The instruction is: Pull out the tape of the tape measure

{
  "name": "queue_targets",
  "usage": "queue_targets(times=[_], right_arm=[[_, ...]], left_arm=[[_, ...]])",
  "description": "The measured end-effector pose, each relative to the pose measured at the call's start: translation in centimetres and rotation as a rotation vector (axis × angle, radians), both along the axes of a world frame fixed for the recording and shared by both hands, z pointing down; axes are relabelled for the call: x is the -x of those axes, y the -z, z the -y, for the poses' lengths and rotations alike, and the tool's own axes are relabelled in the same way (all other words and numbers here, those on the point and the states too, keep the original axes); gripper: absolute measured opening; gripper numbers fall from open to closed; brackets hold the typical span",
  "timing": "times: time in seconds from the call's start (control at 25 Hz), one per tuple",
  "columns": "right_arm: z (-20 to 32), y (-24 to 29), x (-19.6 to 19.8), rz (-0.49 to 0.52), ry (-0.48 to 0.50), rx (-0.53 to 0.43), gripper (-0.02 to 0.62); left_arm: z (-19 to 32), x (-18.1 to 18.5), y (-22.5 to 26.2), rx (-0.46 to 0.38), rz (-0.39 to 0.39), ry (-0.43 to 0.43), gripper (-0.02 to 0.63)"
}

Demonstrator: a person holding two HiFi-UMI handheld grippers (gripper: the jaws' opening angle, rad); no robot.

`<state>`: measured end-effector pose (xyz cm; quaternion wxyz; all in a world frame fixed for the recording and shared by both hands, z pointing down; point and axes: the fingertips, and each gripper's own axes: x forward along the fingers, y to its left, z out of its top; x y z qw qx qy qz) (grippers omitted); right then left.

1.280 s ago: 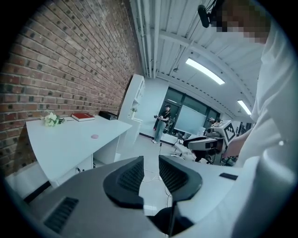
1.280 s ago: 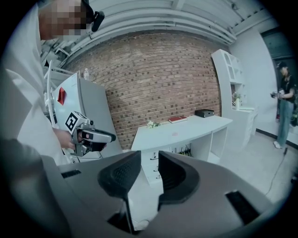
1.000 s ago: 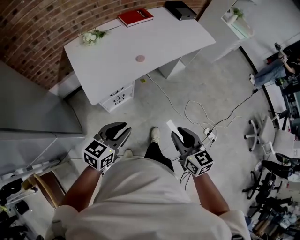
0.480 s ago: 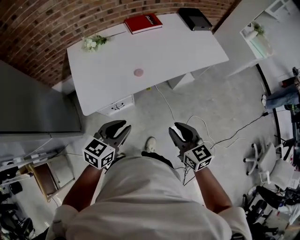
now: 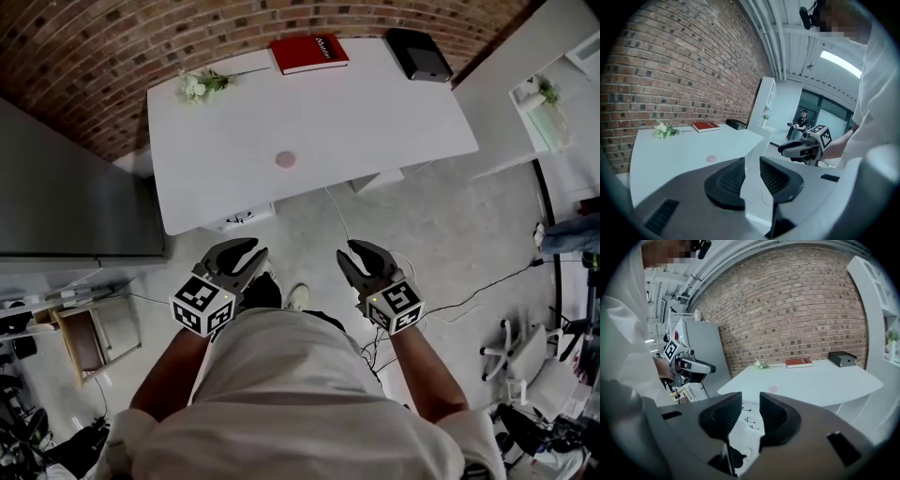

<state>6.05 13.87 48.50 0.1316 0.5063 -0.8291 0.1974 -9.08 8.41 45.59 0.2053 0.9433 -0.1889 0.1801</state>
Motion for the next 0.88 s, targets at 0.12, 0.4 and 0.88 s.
queue_targets(times=[0.12,0.4,0.88], right_arm=[[2.5,-0.1,-0.2,-0.014,0.014,0.005,0.098],[8.1,-1.5,0.7,-0.076,0.096,0.023,0.115],[18.5,-9.6,1.5,-0.234,0.454,0.105,0.167]], left_arm=[[2.0,-0.2,0.1,0.002,-0.006,0.002,0.094],[6.1,0.2,-0.1,0.008,-0.024,0.003,0.094],[11.7,0.7,-1.0,0.01,-0.016,0.15,0.094]])
